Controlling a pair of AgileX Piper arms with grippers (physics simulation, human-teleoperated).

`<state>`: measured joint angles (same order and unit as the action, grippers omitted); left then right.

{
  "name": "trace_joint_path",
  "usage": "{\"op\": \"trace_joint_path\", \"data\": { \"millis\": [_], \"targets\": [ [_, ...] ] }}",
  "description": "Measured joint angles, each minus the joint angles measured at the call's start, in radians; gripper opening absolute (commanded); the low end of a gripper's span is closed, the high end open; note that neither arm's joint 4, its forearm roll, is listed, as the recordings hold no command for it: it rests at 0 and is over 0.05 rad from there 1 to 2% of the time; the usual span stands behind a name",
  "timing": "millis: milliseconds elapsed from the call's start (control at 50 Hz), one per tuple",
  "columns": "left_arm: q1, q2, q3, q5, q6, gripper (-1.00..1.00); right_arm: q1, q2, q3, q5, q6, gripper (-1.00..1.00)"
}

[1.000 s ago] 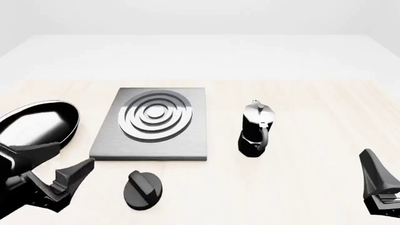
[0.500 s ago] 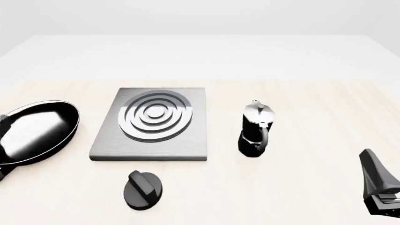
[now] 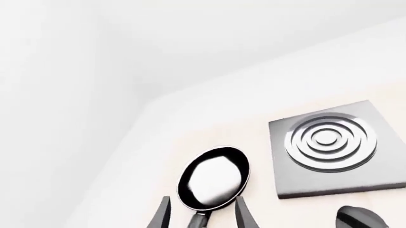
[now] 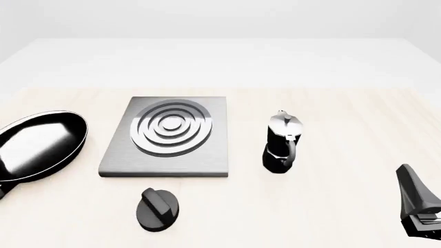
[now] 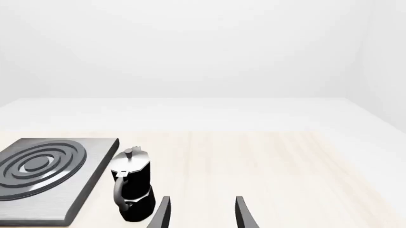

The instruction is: Turn on the stove and put the frying pan on it.

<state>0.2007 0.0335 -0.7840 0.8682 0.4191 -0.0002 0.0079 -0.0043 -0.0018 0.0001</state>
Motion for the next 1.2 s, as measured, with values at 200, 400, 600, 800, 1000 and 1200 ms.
{"op": "trace_joint_path", "data": {
  "millis": [200, 400, 600, 800, 1000, 1200],
  "targets": [
    [0.123, 0.028, -0.068, 0.050, 0.026, 1.00, 0.000, 0.000, 0.000, 0.000, 0.000, 1.00],
    [0.186, 0.071, -0.109, 0.074, 0.056, 1.00, 0.000, 0.000, 0.000, 0.000, 0.000, 1.00],
    [0.215, 0.114, -0.094, 0.083, 0.079, 1.00, 0.000, 0.000, 0.000, 0.000, 0.000, 1.00],
    [0.253, 0.138, -0.050, 0.073, 0.100, 1.00, 0.000, 0.000, 0.000, 0.000, 0.000, 1.00],
    [0.287, 0.168, -0.022, 0.045, 0.117, 1.00, 0.000, 0.000, 0.000, 0.000, 0.000, 1.00],
    [0.298, 0.187, 0.022, 0.030, 0.126, 1.00, 0.000, 0.000, 0.000, 0.000, 0.000, 1.00]
  ]
}}
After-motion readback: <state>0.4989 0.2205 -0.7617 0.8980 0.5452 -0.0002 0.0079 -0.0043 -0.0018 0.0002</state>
